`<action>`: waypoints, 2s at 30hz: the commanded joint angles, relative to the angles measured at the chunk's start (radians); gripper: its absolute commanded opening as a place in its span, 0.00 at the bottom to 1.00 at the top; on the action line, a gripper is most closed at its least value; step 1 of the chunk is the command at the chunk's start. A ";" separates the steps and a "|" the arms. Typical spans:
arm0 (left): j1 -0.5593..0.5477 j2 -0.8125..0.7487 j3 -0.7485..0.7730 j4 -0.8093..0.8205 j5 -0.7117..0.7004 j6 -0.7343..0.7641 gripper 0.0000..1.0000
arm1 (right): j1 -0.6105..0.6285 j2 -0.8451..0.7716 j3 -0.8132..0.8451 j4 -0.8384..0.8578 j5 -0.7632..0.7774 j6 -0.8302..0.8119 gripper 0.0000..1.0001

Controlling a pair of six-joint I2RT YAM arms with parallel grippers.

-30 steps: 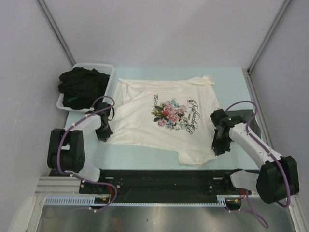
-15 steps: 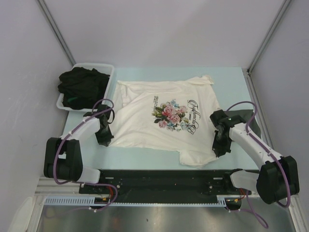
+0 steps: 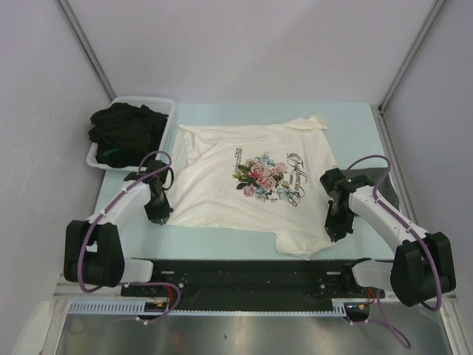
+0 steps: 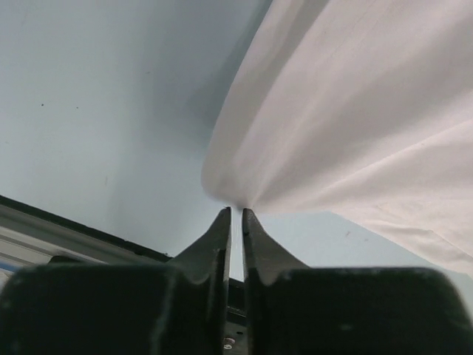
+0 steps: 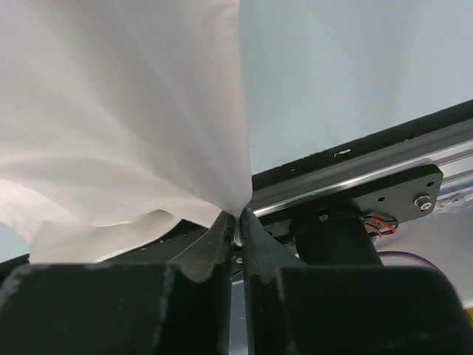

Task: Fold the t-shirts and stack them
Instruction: Flatten out the tshirt

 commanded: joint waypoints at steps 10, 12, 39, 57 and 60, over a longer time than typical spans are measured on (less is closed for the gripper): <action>-0.006 0.028 0.136 -0.011 -0.011 0.010 0.41 | -0.020 0.014 0.035 -0.001 -0.024 -0.016 0.25; -0.007 0.028 0.169 -0.021 -0.017 0.017 0.41 | -0.020 0.003 0.058 -0.010 -0.027 -0.016 0.25; -0.101 0.127 0.361 -0.014 0.018 0.082 0.42 | 0.165 0.077 0.113 0.051 -0.147 0.096 0.29; -0.099 0.070 0.341 -0.025 0.070 0.169 0.45 | 0.452 -0.018 0.098 0.120 0.060 0.358 0.45; -0.101 0.076 0.350 -0.023 0.081 0.169 0.44 | 0.460 0.029 0.107 0.150 0.014 0.350 0.45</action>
